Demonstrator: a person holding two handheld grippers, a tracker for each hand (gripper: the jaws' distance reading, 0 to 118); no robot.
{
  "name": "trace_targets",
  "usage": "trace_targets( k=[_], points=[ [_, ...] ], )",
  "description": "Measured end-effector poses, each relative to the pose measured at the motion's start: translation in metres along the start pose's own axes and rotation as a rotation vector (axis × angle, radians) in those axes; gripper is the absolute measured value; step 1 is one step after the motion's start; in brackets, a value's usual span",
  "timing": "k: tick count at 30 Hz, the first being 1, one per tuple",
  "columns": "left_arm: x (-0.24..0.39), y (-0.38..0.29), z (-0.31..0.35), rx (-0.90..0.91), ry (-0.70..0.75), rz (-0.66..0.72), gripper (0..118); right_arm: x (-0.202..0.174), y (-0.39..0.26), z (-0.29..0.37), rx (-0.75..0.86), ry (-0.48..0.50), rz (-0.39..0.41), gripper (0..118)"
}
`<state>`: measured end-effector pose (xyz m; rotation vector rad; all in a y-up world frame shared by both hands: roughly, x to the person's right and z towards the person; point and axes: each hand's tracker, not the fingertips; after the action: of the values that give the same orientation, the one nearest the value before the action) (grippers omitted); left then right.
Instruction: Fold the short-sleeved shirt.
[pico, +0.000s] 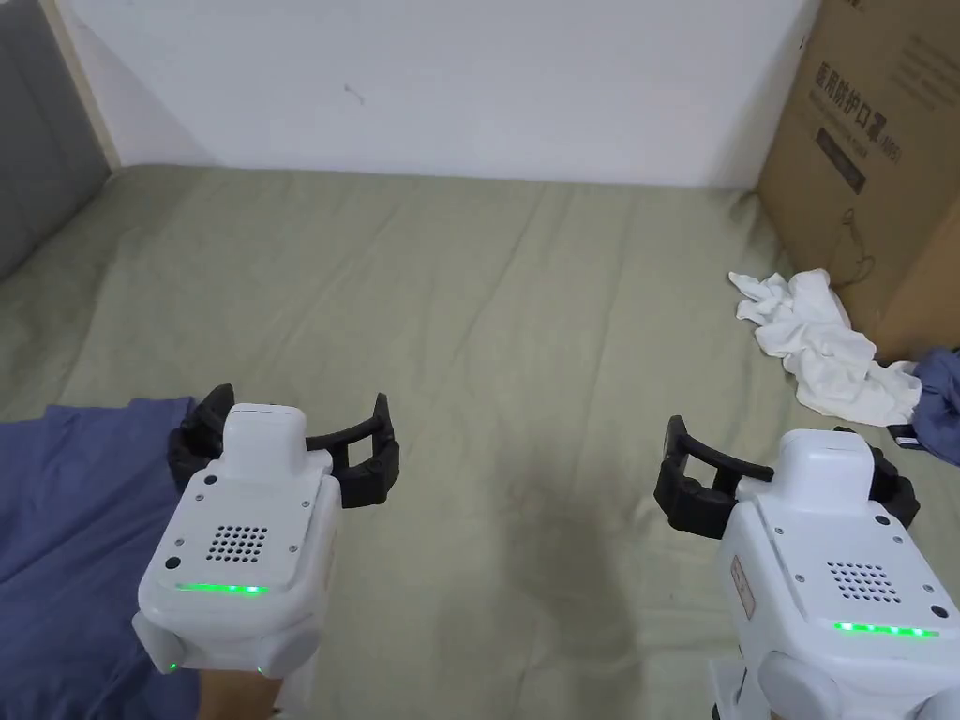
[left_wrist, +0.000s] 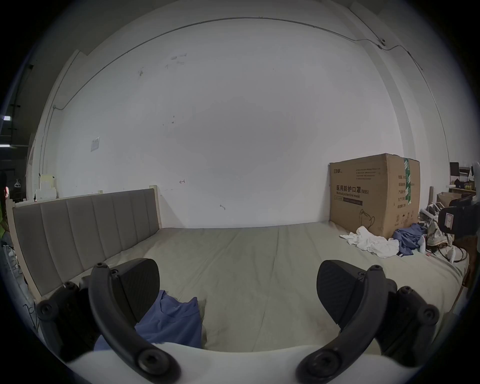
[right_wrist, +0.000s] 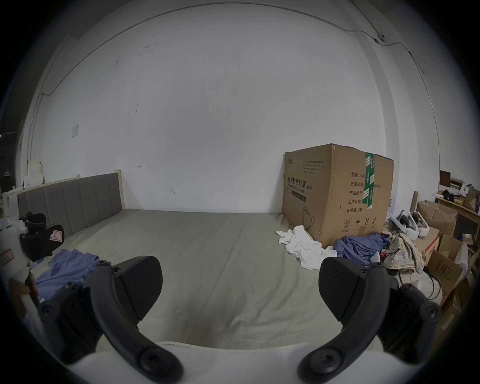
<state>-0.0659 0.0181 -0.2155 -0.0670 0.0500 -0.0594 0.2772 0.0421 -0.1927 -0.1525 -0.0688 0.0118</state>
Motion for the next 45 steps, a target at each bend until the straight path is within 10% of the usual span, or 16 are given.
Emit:
trace_targets(
  k=[18,22,29,32,36,45],
  points=[
    [-0.004,0.007,0.0,-0.007,0.004,0.046,118,-0.005,0.007,0.001,0.01,-0.013,0.056,118],
    [-0.017,0.018,-0.003,-0.038,-0.025,0.361,118,-0.024,0.02,0.005,0.041,-0.103,0.278,118],
    [-0.065,0.007,-0.008,-0.017,-0.215,1.361,118,-0.066,0.015,0.016,0.287,-0.34,0.955,118],
    [-0.071,-0.006,-0.008,-0.045,-0.182,1.571,118,-0.069,0.005,0.019,0.435,-0.409,1.14,118],
    [-0.061,0.013,-0.002,-0.061,-0.102,1.146,118,-0.064,0.018,0.022,0.338,-0.328,0.936,118],
    [0.013,0.03,0.009,0.025,0.023,-0.04,118,-0.014,0.039,0.012,0.006,-0.029,-0.018,118]
  ],
)
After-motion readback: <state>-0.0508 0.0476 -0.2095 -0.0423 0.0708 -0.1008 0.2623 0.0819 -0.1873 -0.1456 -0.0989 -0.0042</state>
